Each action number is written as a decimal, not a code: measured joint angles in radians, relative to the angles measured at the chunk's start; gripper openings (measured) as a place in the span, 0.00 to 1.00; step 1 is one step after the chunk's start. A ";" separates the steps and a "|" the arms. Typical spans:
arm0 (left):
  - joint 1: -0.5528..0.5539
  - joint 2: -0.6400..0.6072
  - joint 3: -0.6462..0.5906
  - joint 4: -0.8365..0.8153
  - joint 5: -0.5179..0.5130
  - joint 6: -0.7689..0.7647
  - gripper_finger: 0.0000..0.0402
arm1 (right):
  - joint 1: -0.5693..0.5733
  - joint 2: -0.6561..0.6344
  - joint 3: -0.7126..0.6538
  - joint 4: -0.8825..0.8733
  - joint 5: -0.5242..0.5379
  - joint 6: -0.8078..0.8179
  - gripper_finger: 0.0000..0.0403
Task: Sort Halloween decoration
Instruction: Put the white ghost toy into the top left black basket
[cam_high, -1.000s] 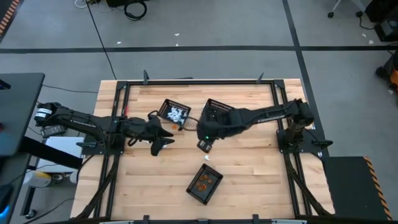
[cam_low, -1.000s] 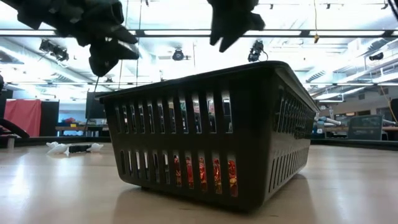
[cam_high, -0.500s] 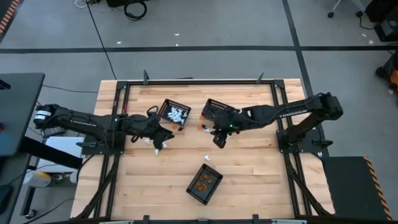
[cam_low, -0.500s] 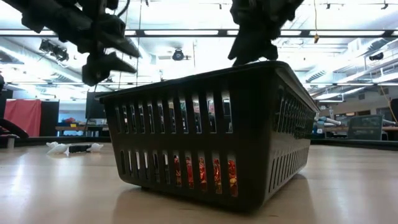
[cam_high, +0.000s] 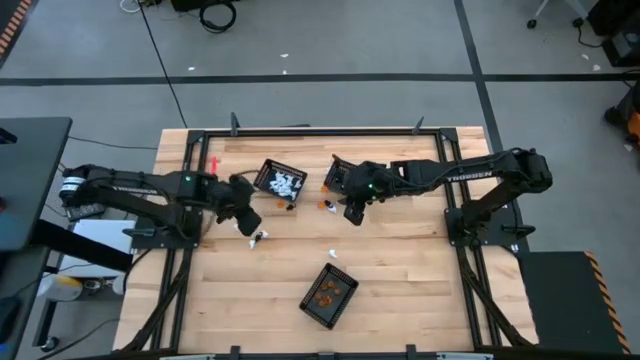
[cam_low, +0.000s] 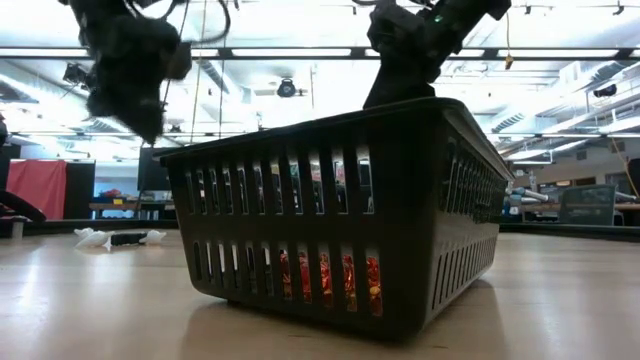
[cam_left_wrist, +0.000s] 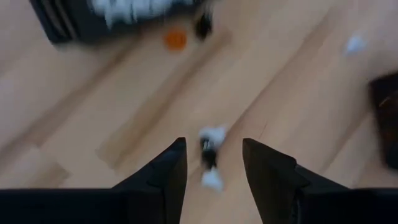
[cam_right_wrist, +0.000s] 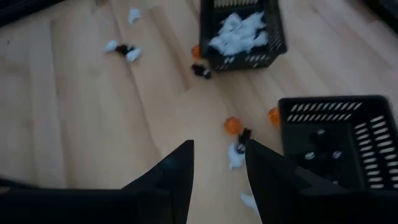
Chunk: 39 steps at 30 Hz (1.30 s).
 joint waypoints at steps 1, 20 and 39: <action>-0.014 0.018 -0.012 -0.003 0.004 -0.009 0.41 | -0.005 0.000 0.000 0.004 0.000 -0.003 0.37; -0.235 0.380 -0.057 0.185 -0.102 -0.019 0.41 | -0.041 0.000 0.000 0.049 -0.038 0.001 0.36; -0.197 0.196 -0.091 -0.022 -0.036 -0.185 0.41 | -0.025 0.001 0.001 0.136 -0.034 -0.004 0.36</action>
